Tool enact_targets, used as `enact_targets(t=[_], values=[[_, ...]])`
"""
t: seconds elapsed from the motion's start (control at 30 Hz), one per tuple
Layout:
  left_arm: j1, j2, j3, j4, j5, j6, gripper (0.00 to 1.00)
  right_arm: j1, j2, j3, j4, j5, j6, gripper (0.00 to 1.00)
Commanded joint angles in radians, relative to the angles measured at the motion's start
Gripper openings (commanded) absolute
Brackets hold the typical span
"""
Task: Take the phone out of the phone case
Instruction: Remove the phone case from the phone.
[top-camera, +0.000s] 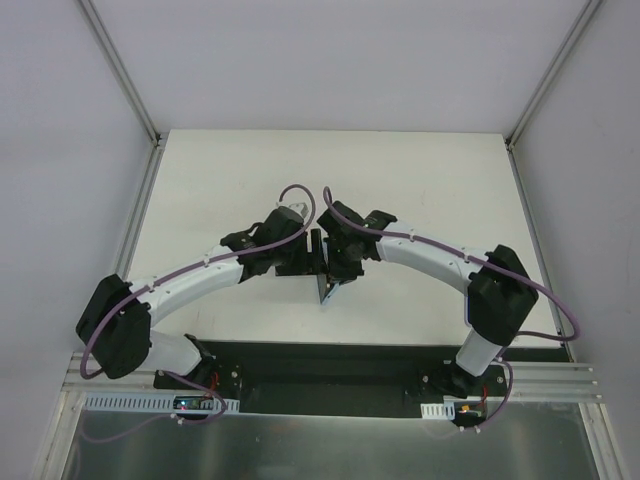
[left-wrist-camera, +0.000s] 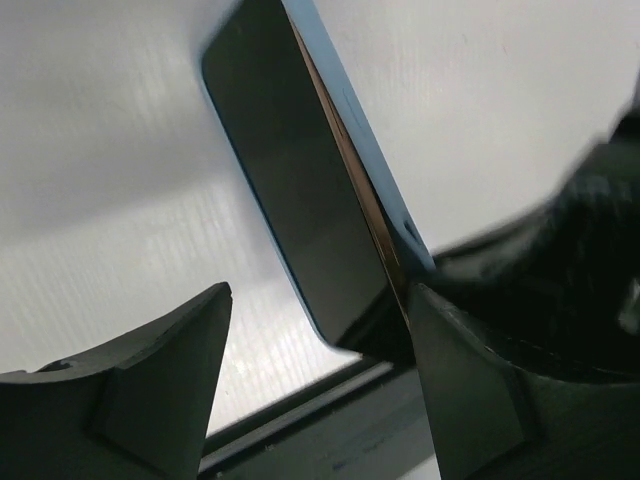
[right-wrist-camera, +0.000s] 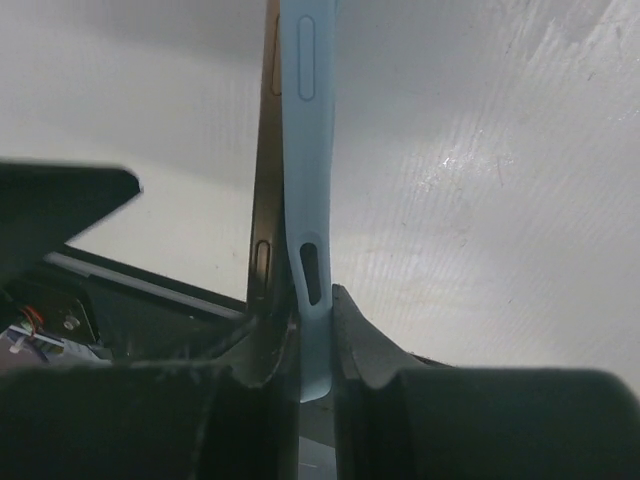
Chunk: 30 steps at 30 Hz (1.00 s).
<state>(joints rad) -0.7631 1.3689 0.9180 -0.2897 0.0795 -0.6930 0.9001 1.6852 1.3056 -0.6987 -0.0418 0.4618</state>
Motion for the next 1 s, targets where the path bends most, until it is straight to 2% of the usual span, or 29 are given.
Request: enact_targets(t=[0.0,0.2,0.33,0.53,0.73,0.9,0.97], values=[[-0.008,-0.060,-0.088,-0.066,0.193,0.052,0.69,-0.041,0.016,0.084,0.033,0.078,0.083,0.01],[0.028,-0.203,-0.203,0.003,0.203,0.012,0.70,-0.052,0.002,0.058,0.015,0.138,0.118,0.01],[0.062,-0.255,-0.268,0.073,0.264,0.018,0.70,-0.061,-0.010,0.044,0.015,0.151,0.127,0.01],[0.041,-0.243,-0.248,0.133,0.235,0.036,0.71,-0.058,-0.004,0.063,-0.004,0.152,0.136,0.01],[0.039,-0.186,-0.235,0.263,0.194,0.038,0.74,-0.050,0.002,0.104,-0.076,0.166,0.147,0.01],[0.041,-0.111,-0.186,0.287,0.183,0.047,0.74,-0.029,0.011,0.136,-0.130,0.206,0.141,0.01],[0.073,-0.105,-0.182,0.287,0.210,0.038,0.74,-0.015,0.013,0.135,-0.131,0.223,0.130,0.01]])
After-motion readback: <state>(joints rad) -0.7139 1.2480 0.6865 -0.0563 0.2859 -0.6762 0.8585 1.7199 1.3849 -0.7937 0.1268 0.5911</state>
